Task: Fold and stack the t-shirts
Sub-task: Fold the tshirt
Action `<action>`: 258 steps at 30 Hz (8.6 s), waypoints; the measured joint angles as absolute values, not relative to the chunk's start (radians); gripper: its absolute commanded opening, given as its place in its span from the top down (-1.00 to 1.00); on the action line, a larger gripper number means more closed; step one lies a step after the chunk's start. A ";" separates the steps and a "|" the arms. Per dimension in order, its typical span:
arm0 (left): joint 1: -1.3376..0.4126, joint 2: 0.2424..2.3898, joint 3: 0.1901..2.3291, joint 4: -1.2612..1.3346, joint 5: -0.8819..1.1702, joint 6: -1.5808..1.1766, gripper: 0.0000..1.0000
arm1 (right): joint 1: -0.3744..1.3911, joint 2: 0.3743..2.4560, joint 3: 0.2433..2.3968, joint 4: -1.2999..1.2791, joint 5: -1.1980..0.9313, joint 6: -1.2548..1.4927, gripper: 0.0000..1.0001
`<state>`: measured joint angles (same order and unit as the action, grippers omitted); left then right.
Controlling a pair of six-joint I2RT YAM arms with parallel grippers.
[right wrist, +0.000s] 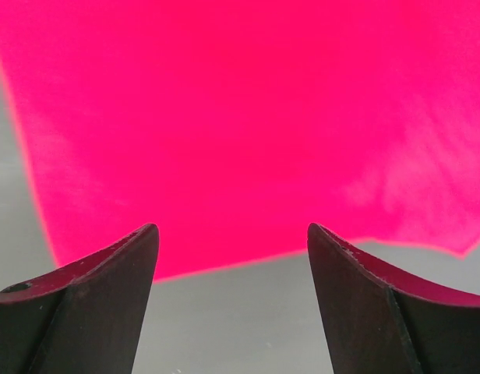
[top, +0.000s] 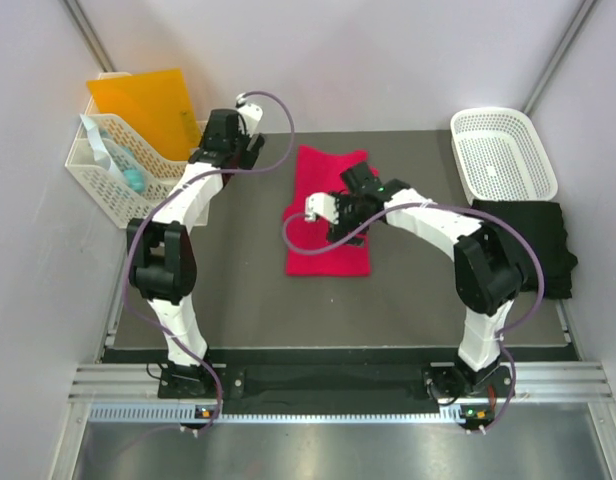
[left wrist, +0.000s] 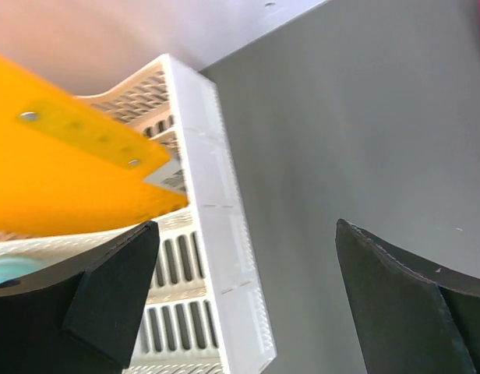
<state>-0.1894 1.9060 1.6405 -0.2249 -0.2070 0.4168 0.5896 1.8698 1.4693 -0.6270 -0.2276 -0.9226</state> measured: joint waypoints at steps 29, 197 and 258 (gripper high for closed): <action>-0.188 1.891 1.779 -0.233 -0.313 0.377 -0.98 | 0.827 1.905 1.295 -0.497 -0.137 -0.841 -0.45; -0.271 2.507 2.323 -0.660 0.636 0.564 -0.98 | 0.191 2.060 1.809 -0.878 -0.450 -0.627 -0.27; -0.271 2.529 2.305 -0.636 0.658 0.548 1.00 | 0.142 2.261 1.928 -0.830 -0.563 -0.492 -0.43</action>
